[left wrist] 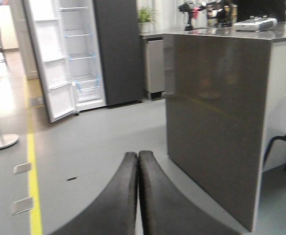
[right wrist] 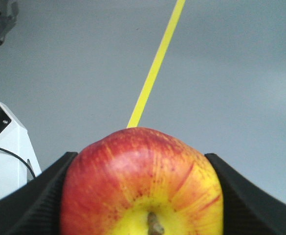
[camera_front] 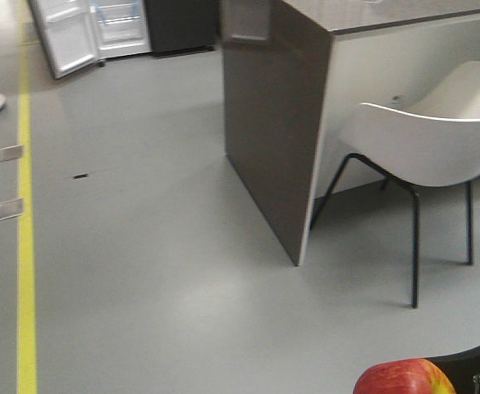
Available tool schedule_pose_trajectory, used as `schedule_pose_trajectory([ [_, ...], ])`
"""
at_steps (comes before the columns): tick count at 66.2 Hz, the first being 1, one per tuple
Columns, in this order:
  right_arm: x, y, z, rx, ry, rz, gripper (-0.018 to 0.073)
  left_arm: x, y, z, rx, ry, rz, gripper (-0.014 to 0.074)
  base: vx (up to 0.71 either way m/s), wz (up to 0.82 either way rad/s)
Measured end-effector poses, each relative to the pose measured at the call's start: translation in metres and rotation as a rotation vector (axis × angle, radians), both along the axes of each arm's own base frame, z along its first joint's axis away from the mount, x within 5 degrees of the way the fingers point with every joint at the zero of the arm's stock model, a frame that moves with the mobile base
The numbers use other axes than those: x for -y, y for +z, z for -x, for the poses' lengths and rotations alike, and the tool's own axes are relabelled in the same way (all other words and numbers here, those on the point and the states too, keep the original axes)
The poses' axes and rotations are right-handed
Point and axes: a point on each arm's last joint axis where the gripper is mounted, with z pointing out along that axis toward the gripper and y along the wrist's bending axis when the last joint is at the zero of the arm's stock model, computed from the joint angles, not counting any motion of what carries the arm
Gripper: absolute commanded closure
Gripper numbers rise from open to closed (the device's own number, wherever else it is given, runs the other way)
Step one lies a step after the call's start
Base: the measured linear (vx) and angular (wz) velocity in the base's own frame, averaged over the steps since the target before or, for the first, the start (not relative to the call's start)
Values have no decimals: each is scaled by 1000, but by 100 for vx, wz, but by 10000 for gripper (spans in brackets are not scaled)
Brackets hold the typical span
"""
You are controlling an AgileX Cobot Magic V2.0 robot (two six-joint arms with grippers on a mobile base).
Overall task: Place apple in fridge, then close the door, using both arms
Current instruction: 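Drive the base away from the counter toward the open refrigerator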
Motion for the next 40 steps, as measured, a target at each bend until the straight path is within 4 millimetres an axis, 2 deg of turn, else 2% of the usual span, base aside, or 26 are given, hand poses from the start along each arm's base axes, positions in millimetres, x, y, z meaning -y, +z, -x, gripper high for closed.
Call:
schedule_pose_trajectory([
  [23, 0, 0, 0, -2, 1, 1, 356, 0, 0, 0, 0, 0, 0, 603, 1, 47],
  [40, 0, 0, 0, -2, 1, 1, 356, 0, 0, 0, 0, 0, 0, 603, 4, 29],
])
